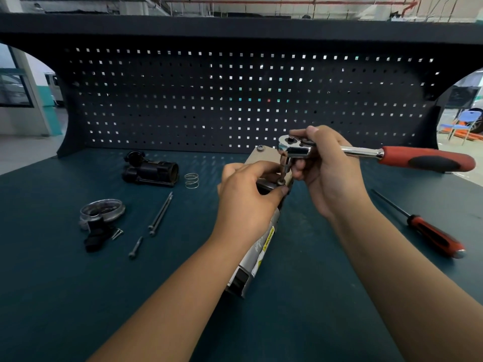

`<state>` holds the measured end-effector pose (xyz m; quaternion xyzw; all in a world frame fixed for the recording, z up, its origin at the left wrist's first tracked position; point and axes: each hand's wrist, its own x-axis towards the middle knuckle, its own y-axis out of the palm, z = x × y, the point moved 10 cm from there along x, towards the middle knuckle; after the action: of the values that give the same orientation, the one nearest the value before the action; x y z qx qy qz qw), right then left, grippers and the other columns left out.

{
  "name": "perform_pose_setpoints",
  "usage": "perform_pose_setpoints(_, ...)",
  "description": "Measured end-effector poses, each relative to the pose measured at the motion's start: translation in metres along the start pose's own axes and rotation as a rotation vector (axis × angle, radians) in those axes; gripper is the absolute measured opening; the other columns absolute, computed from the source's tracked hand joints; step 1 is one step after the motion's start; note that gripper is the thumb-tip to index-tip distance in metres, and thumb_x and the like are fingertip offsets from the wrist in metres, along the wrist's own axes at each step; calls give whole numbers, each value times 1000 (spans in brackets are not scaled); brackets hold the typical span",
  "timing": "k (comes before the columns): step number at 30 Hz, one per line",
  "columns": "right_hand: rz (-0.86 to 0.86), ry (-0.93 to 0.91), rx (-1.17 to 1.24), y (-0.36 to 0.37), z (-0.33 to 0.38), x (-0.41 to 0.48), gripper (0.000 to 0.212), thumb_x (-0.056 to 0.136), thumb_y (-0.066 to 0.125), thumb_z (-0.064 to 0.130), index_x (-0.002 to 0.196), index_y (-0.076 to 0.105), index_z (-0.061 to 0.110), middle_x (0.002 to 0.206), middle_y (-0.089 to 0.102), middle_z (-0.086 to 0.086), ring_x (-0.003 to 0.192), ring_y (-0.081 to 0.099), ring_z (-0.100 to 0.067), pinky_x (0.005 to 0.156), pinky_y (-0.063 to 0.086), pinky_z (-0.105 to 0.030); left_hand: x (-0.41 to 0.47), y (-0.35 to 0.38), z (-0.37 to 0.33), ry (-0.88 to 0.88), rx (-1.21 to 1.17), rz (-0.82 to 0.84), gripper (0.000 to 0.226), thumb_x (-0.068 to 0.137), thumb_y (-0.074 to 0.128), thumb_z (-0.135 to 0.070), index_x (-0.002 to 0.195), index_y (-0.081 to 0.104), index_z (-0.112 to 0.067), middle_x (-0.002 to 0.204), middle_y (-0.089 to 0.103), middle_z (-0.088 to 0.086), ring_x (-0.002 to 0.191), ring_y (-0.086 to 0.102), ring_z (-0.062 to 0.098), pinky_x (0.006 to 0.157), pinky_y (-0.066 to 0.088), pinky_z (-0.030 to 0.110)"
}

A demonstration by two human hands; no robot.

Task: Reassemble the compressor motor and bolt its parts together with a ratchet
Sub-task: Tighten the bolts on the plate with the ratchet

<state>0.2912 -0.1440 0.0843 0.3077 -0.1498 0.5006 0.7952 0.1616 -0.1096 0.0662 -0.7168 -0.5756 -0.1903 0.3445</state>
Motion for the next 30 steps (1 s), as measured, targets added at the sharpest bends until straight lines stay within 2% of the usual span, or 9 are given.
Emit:
perform_pose_setpoints(6, 53, -81, -166, 2, 6, -6, 27, 89, 47, 25, 78, 70, 18, 68, 66, -7, 48, 49, -12, 46, 42, -22, 0, 1, 1, -8, -6, 12, 25, 73, 77, -13, 95, 72, -25, 74, 44, -29, 104, 51, 15, 96, 42, 41)
perform_pose_setpoints(10, -46, -281, -350, 2, 22, -24, 27, 94, 44, 30, 88, 70, 24, 76, 67, 9, 56, 52, -5, 53, 43, -18, -1, 3, 1, -10, -62, 29, 17, 75, 76, -21, 89, 70, -28, 73, 52, -32, 100, 54, 11, 94, 44, 38)
perform_pose_setpoints(14, -38, -451, -475, 20, 27, -43, 14, 91, 54, 23, 94, 67, 19, 81, 66, 20, 80, 60, 9, 69, 43, -7, -1, 6, 4, -27, -16, 63, 17, 78, 65, -24, 68, 57, -36, 71, 53, -20, 90, 40, -6, 81, 41, 18)
perform_pose_setpoints(18, -107, -533, -538, 23, 24, -53, 16, 91, 53, 32, 102, 63, 26, 91, 65, 19, 86, 64, 1, 76, 50, -19, -1, 6, 9, -75, -21, 74, 27, 81, 58, -13, 63, 53, -33, 74, 53, -7, 88, 41, -7, 65, 33, 0)
perform_pose_setpoints(21, -150, -574, -576, 27, 21, -58, 30, 92, 51, 33, 111, 65, 14, 99, 65, 9, 93, 66, -12, 79, 55, -39, -2, 4, 8, -79, -34, 61, 33, 85, 54, -15, 57, 48, -31, 85, 52, 7, 76, 43, -14, 58, 33, 0)
perform_pose_setpoints(23, -201, -631, -662, 31, 21, -64, 39, 91, 50, 34, 113, 62, 4, 103, 61, 10, 95, 62, -10, 82, 53, -37, -3, 1, 6, -64, -70, 43, 37, 86, 52, -15, 53, 44, -31, 86, 51, 10, 69, 42, -20, 57, 33, -1)
perform_pose_setpoints(25, -289, -556, -667, 25, 16, -64, 48, 89, 46, 42, 118, 57, 6, 104, 55, 22, 97, 59, -8, 83, 51, -29, -4, 2, 4, -47, -118, 53, 26, 84, 56, -18, 64, 56, -34, 88, 57, 2, 77, 47, -17, 67, 37, 0)
perform_pose_setpoints(28, -353, -423, -650, 18, 11, -60, 50, 85, 40, 50, 118, 55, 14, 95, 53, 23, 97, 59, -17, 84, 50, -38, -1, 2, 2, -27, -115, 46, 17, 85, 60, -27, 76, 60, -41, 74, 57, -18, 95, 54, 8, 88, 47, 32)
perform_pose_setpoints(30, -354, -439, -697, 22, 17, -60, 47, 86, 40, 48, 113, 56, 13, 97, 55, 19, 96, 59, -19, 85, 49, -44, 0, 4, -2, -27, -175, 65, 11, 82, 56, -34, 73, 61, -40, 65, 59, -18, 83, 57, 8, 78, 48, 33)
